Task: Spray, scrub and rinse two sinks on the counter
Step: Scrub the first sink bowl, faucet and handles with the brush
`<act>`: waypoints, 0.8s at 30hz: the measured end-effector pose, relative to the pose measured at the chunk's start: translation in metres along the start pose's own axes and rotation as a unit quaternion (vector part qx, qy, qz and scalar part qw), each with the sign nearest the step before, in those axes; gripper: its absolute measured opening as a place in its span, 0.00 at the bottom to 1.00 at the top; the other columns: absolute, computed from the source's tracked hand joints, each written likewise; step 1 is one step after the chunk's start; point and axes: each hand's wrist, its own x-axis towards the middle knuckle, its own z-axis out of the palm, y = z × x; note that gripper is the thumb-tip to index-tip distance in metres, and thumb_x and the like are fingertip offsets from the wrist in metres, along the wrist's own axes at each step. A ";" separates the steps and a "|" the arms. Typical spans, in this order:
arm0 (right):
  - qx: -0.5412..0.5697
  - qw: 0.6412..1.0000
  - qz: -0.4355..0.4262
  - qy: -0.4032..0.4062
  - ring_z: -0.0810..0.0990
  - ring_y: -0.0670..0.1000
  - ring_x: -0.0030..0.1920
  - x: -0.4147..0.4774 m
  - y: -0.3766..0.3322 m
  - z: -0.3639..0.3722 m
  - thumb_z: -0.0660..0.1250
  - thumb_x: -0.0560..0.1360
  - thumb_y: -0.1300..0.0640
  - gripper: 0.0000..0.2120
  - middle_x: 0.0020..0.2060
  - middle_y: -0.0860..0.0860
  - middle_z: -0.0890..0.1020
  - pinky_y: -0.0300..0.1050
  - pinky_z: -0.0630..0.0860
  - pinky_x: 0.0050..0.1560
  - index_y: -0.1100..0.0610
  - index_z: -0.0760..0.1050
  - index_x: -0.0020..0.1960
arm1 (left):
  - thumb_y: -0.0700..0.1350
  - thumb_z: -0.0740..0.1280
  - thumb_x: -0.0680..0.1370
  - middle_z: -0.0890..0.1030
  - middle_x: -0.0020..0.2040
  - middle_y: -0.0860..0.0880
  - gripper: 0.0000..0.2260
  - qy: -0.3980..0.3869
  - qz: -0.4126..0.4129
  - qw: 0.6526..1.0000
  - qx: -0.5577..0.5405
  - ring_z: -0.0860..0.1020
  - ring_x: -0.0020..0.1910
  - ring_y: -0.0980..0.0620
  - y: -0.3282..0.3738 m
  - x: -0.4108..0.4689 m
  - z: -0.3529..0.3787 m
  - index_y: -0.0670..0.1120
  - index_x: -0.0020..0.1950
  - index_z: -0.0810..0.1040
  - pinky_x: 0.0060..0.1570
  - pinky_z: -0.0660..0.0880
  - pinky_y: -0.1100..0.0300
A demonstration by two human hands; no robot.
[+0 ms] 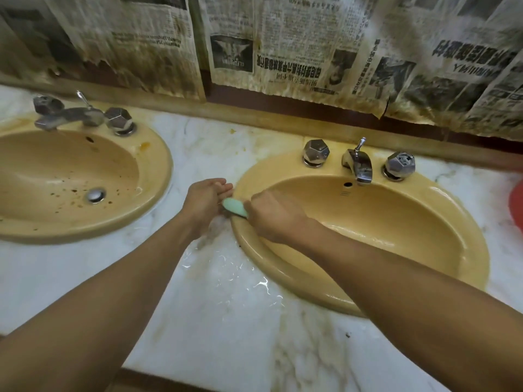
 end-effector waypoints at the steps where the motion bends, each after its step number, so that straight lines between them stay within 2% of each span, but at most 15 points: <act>1: -0.008 1.000 -0.014 0.000 0.70 0.60 0.36 -0.011 0.000 0.004 0.63 0.78 0.58 0.07 0.42 0.55 0.78 0.46 0.54 0.28 0.57 0.77 0.54 | 0.36 0.60 0.84 0.83 0.59 0.42 0.12 -0.014 0.005 1.000 0.018 0.83 0.58 0.48 -0.001 -0.002 -0.001 0.38 0.67 0.75 0.54 0.81 0.56; 3: -0.029 0.999 -0.045 0.000 0.72 0.60 0.36 -0.034 0.003 0.004 0.62 0.79 0.59 0.07 0.41 0.52 0.77 0.46 0.50 0.28 0.56 0.76 0.55 | 0.35 0.62 0.83 0.82 0.60 0.46 0.15 -0.031 0.025 0.996 0.083 0.81 0.60 0.49 -0.002 -0.011 0.001 0.39 0.69 0.75 0.61 0.79 0.54; 5: -0.056 0.996 -0.070 -0.008 0.70 0.59 0.36 -0.059 0.003 -0.003 0.60 0.81 0.57 0.07 0.45 0.52 0.78 0.48 0.48 0.28 0.56 0.75 0.57 | 0.32 0.61 0.80 0.81 0.61 0.50 0.17 -0.040 0.043 0.989 0.139 0.80 0.60 0.51 -0.004 -0.023 0.006 0.43 0.68 0.76 0.65 0.76 0.53; 7: -0.070 0.994 -0.083 -0.020 0.72 0.60 0.39 -0.088 0.000 -0.009 0.56 0.85 0.55 0.10 0.49 0.52 0.79 0.48 0.47 0.29 0.56 0.74 0.59 | 0.32 0.58 0.78 0.82 0.54 0.54 0.17 -0.045 0.051 0.979 0.194 0.80 0.54 0.53 -0.009 -0.036 0.010 0.50 0.55 0.78 0.60 0.75 0.54; 8: -0.074 0.993 -0.086 -0.023 0.76 0.60 0.41 -0.102 -0.001 -0.011 0.53 0.86 0.52 0.12 0.50 0.52 0.79 0.48 0.47 0.28 0.55 0.73 0.61 | 0.33 0.56 0.76 0.82 0.50 0.52 0.15 -0.047 0.062 0.972 0.223 0.80 0.52 0.49 -0.013 -0.040 0.010 0.50 0.50 0.77 0.55 0.75 0.53; 10: -0.094 0.992 -0.083 -0.019 0.79 0.59 0.41 -0.119 -0.005 -0.012 0.52 0.86 0.45 0.17 0.48 0.50 0.79 0.46 0.47 0.28 0.54 0.74 0.59 | 0.37 0.55 0.70 0.82 0.50 0.46 0.15 -0.057 0.077 0.959 0.265 0.79 0.51 0.41 -0.019 -0.048 0.010 0.47 0.50 0.76 0.49 0.75 0.51; 11: -0.097 0.993 -0.059 -0.033 0.79 0.58 0.38 -0.121 -0.008 -0.011 0.53 0.86 0.43 0.17 0.44 0.50 0.79 0.46 0.47 0.28 0.53 0.75 0.54 | 0.38 0.54 0.70 0.81 0.51 0.45 0.16 -0.063 0.080 0.956 0.273 0.79 0.51 0.41 -0.021 -0.051 0.010 0.48 0.52 0.76 0.48 0.76 0.50; 13: -0.076 0.997 -0.004 0.006 0.75 0.57 0.31 -0.113 -0.013 -0.004 0.58 0.83 0.41 0.18 0.35 0.49 0.74 0.45 0.45 0.27 0.52 0.73 0.44 | 0.37 0.55 0.72 0.80 0.52 0.47 0.17 -0.065 0.085 0.950 0.293 0.78 0.51 0.46 -0.020 -0.058 0.012 0.48 0.56 0.75 0.46 0.78 0.51; 14: -0.058 0.998 0.008 0.031 0.74 0.57 0.31 -0.108 -0.015 0.000 0.60 0.83 0.42 0.17 0.34 0.48 0.71 0.46 0.46 0.27 0.53 0.72 0.42 | 0.36 0.55 0.73 0.80 0.52 0.47 0.16 -0.066 0.086 0.946 0.305 0.77 0.49 0.47 -0.019 -0.064 0.014 0.47 0.57 0.74 0.43 0.76 0.53; 15: -0.029 0.999 0.020 0.021 0.75 0.58 0.33 -0.105 -0.015 0.003 0.61 0.82 0.46 0.14 0.34 0.48 0.69 0.46 0.48 0.27 0.53 0.72 0.44 | 0.36 0.56 0.74 0.79 0.51 0.47 0.14 -0.065 0.084 0.941 0.321 0.76 0.48 0.48 -0.020 -0.067 0.015 0.46 0.56 0.74 0.40 0.73 0.55; 17: 0.012 0.999 0.050 -0.005 0.73 0.58 0.35 -0.115 -0.007 0.005 0.61 0.81 0.51 0.09 0.36 0.49 0.69 0.46 0.53 0.28 0.55 0.74 0.47 | 0.37 0.58 0.75 0.78 0.49 0.47 0.09 -0.068 0.093 0.924 0.364 0.75 0.46 0.46 -0.022 -0.075 0.014 0.45 0.52 0.73 0.38 0.69 0.56; 18: 0.032 0.997 0.072 -0.019 0.72 0.57 0.36 -0.127 0.003 0.007 0.61 0.80 0.51 0.09 0.37 0.50 0.71 0.46 0.57 0.29 0.55 0.75 0.47 | 0.37 0.58 0.77 0.78 0.50 0.47 0.09 -0.077 0.103 0.911 0.393 0.76 0.49 0.45 -0.024 -0.080 0.012 0.44 0.53 0.75 0.40 0.69 0.56; 21: 0.110 0.969 0.208 -0.070 0.77 0.56 0.42 -0.189 0.042 0.007 0.63 0.78 0.51 0.09 0.43 0.52 0.79 0.50 0.74 0.38 0.51 0.81 0.52 | 0.38 0.59 0.80 0.78 0.67 0.44 0.18 -0.100 0.168 0.863 0.466 0.75 0.65 0.42 -0.034 -0.095 0.010 0.42 0.70 0.74 0.58 0.72 0.55; 22: 0.159 0.950 0.264 -0.049 0.79 0.56 0.46 -0.213 0.052 0.007 0.64 0.79 0.50 0.11 0.46 0.53 0.82 0.50 0.77 0.44 0.50 0.83 0.55 | 0.38 0.59 0.81 0.76 0.70 0.44 0.20 -0.113 0.188 0.854 0.472 0.74 0.69 0.42 -0.037 -0.102 0.013 0.42 0.73 0.72 0.64 0.71 0.54; 24: 0.259 0.890 0.373 0.046 0.81 0.55 0.55 -0.260 0.064 0.002 0.68 0.79 0.52 0.14 0.53 0.52 0.85 0.47 0.78 0.53 0.51 0.83 0.62 | 0.39 0.60 0.82 0.75 0.73 0.44 0.19 -0.152 0.208 0.832 0.491 0.73 0.71 0.43 -0.047 -0.112 0.023 0.42 0.74 0.72 0.68 0.69 0.54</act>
